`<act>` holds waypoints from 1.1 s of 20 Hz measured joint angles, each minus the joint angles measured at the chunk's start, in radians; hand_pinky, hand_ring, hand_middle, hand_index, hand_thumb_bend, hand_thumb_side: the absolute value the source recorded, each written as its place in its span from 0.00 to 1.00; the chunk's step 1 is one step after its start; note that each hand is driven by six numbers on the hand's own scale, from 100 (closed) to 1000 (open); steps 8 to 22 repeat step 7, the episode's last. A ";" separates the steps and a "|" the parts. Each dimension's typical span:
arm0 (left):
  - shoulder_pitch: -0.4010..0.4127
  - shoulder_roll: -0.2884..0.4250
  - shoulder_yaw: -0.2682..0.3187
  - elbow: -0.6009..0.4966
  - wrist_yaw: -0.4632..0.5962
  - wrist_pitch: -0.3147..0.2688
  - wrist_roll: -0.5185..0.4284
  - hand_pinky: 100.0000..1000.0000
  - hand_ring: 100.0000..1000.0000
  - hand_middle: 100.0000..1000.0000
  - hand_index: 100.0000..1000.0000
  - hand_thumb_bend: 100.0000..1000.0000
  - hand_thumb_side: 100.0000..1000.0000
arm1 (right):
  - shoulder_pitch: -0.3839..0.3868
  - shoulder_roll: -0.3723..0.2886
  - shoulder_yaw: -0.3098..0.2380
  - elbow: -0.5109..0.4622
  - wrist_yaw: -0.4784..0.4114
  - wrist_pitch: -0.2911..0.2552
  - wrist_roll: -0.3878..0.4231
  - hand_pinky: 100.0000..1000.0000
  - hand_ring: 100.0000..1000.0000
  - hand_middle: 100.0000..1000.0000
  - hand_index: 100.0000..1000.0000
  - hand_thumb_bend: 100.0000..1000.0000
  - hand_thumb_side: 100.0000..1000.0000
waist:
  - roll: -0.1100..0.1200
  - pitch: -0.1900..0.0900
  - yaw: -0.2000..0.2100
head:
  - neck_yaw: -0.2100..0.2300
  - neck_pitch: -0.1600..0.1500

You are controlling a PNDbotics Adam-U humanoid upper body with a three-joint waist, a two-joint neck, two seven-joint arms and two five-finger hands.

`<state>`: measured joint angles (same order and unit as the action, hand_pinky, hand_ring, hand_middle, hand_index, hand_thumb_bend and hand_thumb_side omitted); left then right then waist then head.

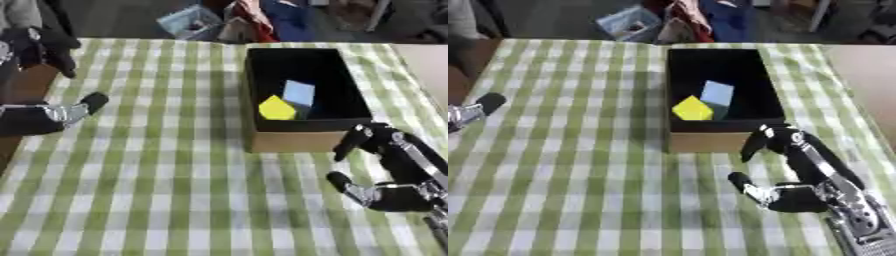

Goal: Pick up objects on the table and place them in the box.

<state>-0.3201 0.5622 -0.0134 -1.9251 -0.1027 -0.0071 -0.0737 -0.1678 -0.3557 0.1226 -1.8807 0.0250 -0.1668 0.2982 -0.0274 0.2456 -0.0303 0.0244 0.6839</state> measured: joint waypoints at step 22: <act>0.037 -0.057 0.006 0.017 -0.005 0.007 -0.001 0.55 0.42 0.40 0.66 0.51 0.04 | 0.001 0.004 -0.007 -0.001 0.003 0.002 -0.012 0.63 0.48 0.45 0.52 0.32 0.00 | -0.002 0.007 0.006 | 0.000 0.010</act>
